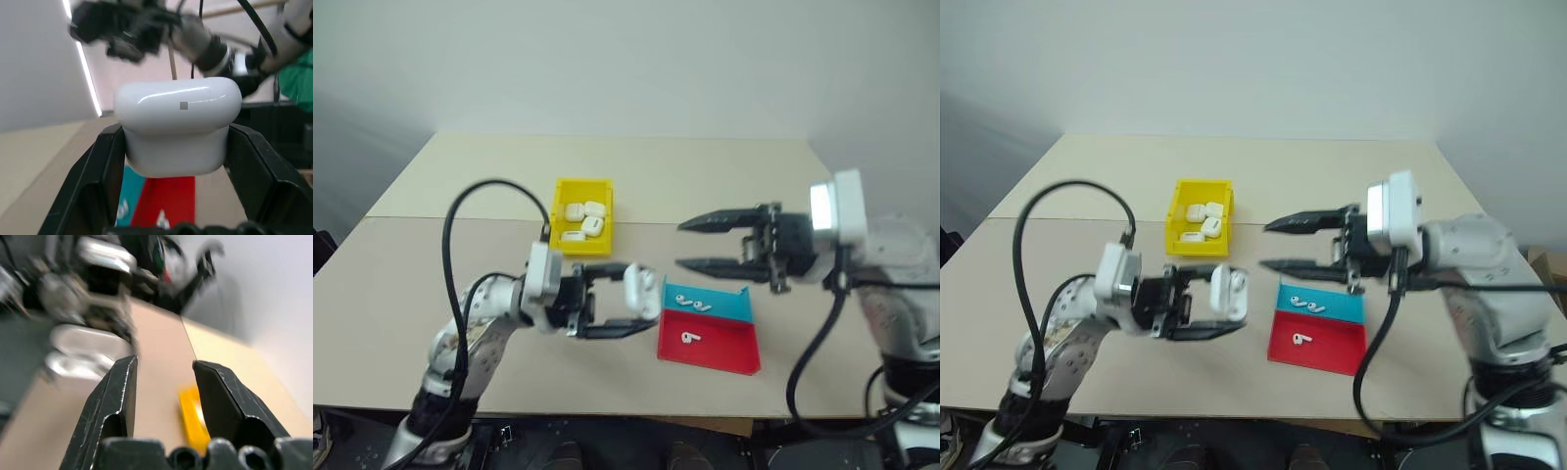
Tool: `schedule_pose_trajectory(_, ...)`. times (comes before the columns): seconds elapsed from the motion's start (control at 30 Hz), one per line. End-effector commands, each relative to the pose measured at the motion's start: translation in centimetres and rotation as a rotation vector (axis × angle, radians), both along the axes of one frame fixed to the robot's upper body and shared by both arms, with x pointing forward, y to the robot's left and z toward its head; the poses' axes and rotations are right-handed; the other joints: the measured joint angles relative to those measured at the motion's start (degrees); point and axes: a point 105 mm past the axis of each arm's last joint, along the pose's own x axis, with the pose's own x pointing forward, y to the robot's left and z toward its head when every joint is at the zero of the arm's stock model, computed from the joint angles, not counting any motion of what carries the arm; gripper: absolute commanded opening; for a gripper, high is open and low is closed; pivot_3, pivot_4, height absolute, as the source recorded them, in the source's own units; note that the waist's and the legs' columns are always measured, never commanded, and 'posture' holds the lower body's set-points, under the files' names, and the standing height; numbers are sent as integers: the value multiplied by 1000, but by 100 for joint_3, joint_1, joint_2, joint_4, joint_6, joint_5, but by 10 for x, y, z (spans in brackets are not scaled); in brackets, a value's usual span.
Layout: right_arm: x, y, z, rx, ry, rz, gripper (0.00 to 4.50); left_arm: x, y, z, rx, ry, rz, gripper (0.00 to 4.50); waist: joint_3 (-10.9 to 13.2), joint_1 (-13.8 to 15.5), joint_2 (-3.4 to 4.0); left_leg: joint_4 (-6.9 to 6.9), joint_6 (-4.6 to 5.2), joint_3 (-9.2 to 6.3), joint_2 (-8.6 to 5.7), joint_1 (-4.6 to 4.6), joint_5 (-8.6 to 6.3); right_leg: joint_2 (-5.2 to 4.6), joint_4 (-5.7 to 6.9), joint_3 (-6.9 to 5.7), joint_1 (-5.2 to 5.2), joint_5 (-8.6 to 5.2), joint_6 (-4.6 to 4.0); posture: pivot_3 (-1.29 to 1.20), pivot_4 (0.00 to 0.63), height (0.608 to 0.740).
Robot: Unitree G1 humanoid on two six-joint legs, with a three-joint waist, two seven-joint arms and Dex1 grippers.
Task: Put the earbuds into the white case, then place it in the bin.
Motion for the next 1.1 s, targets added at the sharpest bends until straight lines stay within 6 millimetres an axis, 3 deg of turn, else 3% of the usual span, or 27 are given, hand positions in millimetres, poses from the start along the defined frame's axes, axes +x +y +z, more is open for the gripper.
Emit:
schedule_pose_trajectory(0.03,21,-11,-16,-175,83,-112,2263,-7,13,-2,53,-72,23,2802,0,8,0,-2,0,1,1,0,0,0,0,0,-3,0,-3,0,150,740)
schedule_pose_trajectory(0.2,39,-12,-36,-449,138,-145,2263,-16,27,-20,118,-37,61,2802,2,8,2,-3,0,13,1,-18,0,-4,-3,7,-24,0,-3,0,150,740)
schedule_pose_trajectory(0.37,51,-5,-61,-680,161,-131,2263,-20,28,-28,143,-47,83,2802,1,40,2,-2,0,14,2,-59,0,-4,3,7,-74,1,-4,0,150,740)
schedule_pose_trajectory(0.7,68,11,-110,-872,201,-166,2263,-19,21,-34,134,-59,127,2802,1,77,3,1,0,14,0,-66,0,-4,4,4,-77,3,-4,0,150,740)
schedule_pose_trajectory(1.1,80,13,-129,-931,219,-216,2263,-17,19,-35,126,-58,157,2802,1,69,4,2,0,13,1,-63,0,-2,10,4,-75,4,-5,0,150,740)
